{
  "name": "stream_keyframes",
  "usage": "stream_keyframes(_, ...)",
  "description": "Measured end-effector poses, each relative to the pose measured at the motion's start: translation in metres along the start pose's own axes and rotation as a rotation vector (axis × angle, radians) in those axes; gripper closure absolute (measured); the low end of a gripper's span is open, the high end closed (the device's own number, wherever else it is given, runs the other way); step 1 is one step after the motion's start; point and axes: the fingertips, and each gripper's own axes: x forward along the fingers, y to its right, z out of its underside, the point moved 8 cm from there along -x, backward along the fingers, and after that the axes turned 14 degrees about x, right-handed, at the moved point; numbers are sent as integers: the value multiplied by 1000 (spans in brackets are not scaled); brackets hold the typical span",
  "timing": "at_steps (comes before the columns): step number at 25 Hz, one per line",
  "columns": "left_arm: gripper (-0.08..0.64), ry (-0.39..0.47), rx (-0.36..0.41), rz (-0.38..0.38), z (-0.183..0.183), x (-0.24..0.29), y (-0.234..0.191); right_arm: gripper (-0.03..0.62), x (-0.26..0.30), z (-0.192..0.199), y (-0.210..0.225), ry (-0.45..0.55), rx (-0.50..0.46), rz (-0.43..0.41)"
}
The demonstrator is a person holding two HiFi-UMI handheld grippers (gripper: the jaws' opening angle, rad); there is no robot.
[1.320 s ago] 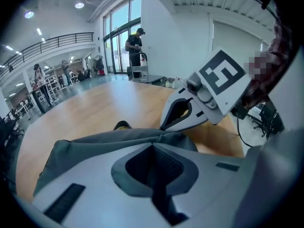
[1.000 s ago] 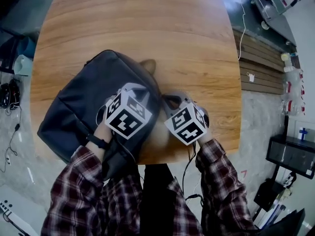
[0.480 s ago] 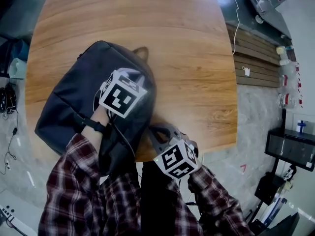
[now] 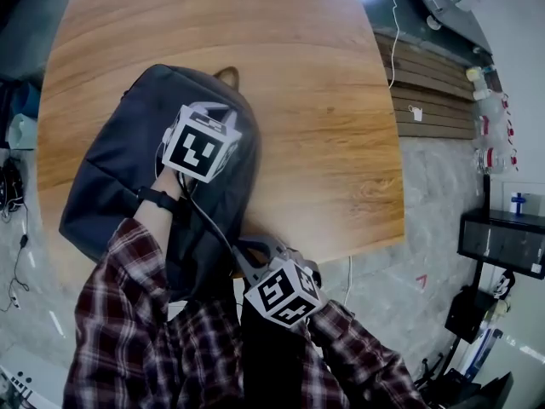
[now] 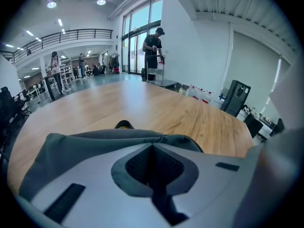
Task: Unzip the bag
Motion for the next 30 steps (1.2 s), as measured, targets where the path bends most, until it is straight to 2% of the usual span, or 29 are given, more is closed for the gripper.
stream_keyframes(5,554,74,-28,-49,7,-19,4,580,-2,3,-1,17,22,40)
stream_keyframes(10,554,174,-108,-69,14,-63,21,580,-26,4,11,62,132,50)
stream_keyframes(13,554,269,-182,-95,23,-111,43,580,-56,-5,11,135,173,80)
stream_keyframes(16,554,374,-227,-143,22,-159,66,580,-88,-35,16,265,191,103)
stream_keyframes(20,554,482,-249,-235,6,-216,82,581,-124,-96,13,443,130,133)
stream_keyframes(23,554,527,-267,-286,-4,-252,91,581,-141,-135,-2,547,106,107)
stream_keyframes(25,554,550,-252,-320,-12,-271,97,581,-149,-156,-14,603,95,88)
stream_keyframes(30,554,599,-253,-389,-16,-305,105,581,-162,-177,-45,683,48,69)
